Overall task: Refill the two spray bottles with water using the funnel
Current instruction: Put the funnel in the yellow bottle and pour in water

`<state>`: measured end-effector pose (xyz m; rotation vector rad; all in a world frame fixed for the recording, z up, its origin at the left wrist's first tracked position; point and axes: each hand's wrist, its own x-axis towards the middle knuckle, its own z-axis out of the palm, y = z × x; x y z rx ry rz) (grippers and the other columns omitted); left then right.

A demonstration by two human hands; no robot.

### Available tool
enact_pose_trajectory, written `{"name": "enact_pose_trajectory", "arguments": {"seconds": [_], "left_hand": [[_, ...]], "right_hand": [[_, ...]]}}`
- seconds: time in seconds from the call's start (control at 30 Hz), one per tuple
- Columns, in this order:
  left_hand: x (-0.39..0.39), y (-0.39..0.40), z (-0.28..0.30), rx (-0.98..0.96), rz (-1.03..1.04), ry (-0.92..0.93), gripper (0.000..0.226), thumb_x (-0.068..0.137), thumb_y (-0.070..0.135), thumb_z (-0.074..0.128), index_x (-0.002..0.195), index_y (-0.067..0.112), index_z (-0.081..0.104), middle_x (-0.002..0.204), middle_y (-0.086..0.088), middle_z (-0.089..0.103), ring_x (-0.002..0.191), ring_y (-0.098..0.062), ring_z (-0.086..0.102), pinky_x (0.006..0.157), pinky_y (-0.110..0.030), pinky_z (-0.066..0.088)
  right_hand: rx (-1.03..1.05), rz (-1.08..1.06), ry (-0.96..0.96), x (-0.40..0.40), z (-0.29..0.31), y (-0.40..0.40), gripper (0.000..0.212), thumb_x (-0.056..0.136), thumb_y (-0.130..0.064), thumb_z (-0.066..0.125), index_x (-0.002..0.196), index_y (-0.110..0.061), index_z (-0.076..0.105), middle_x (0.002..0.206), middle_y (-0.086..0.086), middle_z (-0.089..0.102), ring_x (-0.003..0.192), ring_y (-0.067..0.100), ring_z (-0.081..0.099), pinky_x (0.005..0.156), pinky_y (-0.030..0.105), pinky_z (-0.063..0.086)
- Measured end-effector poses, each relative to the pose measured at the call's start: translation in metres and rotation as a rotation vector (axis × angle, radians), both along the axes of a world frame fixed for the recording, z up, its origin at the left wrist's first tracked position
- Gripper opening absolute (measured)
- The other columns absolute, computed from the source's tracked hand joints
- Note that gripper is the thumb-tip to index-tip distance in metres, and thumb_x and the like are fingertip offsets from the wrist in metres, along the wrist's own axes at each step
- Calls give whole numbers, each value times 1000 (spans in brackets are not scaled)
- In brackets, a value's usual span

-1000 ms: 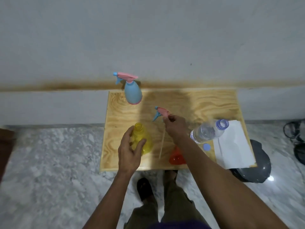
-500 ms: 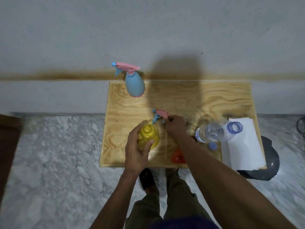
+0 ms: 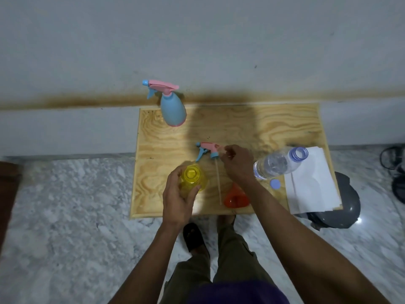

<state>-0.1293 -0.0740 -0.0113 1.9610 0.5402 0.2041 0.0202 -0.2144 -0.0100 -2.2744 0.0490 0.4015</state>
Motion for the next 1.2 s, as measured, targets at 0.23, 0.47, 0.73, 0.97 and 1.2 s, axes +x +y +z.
{"name": "enact_pose_trajectory", "arguments": {"seconds": [0.23,0.47,0.73,0.97,1.2], "left_hand": [[-2,-6,3,31,35,21,59,85,23,79,136,21,49,130,4,59,120,-9,54,98,-47,52],[-4,-8,9,40,57,12,57,88,34,76,137,19,53,132,4,60,119,-2,52,101,-46,51],[-6,-10,12,27,82,49,58,89,36,75,140,22,54,136,3,61,123,-5,52,104,-46,50],[-5,-7,13,12,76,65,57,87,37,76,139,23,56,134,4,63,124,-10,56,104,-45,50],[-6,-3,11,42,69,64,58,85,38,79,137,25,58,130,5,66,121,-11,59,97,-46,54]], "right_hand": [[-57,228,-64,-63,23,-72,20,85,-16,76,104,-9,76,101,5,72,89,13,63,77,21,43],[-142,326,-126,-82,-1,-94,13,87,-19,72,98,-17,79,112,9,68,104,22,64,79,39,52],[-247,252,-113,-92,-21,-103,19,96,-28,62,110,-26,74,114,2,64,106,20,60,73,27,36],[37,-178,-277,-91,38,-85,14,94,-25,68,94,-15,78,82,-1,74,78,17,69,70,12,45],[580,-348,188,-72,116,-18,19,92,-24,72,80,-9,73,62,1,68,51,6,60,50,22,51]]}}
